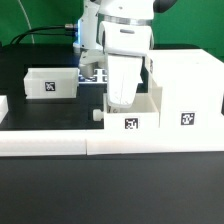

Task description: Assemble drawer

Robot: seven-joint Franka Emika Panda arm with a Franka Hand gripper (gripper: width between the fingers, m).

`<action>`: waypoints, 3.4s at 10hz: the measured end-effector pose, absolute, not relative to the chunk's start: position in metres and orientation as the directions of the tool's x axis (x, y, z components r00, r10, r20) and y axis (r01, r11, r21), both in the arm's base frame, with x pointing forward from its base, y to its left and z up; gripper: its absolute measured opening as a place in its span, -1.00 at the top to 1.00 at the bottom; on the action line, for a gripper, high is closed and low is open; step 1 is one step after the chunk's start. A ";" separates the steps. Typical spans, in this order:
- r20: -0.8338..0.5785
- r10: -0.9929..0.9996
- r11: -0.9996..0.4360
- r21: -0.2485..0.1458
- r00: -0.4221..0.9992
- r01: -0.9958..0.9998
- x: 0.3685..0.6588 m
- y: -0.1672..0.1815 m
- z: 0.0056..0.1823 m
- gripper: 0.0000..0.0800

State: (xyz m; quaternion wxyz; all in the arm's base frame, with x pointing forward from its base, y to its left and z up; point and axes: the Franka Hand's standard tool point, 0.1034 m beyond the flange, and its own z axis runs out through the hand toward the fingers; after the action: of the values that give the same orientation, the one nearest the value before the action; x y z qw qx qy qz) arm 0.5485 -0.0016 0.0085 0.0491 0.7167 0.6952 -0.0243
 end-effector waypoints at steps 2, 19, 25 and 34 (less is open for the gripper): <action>-0.104 0.994 -0.029 0.036 0.032 0.999 0.549 0.000 0.008 0.89; -0.119 0.992 -0.036 -0.006 0.035 0.999 0.547 -0.001 0.009 0.89; -0.109 0.992 -0.056 0.023 0.058 0.998 0.550 -0.004 0.010 0.89; -0.127 0.990 -0.058 -0.009 0.056 0.998 0.545 -0.002 0.008 0.89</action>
Offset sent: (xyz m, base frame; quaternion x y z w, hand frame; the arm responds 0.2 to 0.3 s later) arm 0.0000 0.0000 0.0000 0.0000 0.0000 0.0000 1.0000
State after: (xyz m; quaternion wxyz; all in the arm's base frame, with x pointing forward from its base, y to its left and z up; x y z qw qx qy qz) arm 0.5450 -0.0023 0.0083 0.0401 0.7257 0.6851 -0.0494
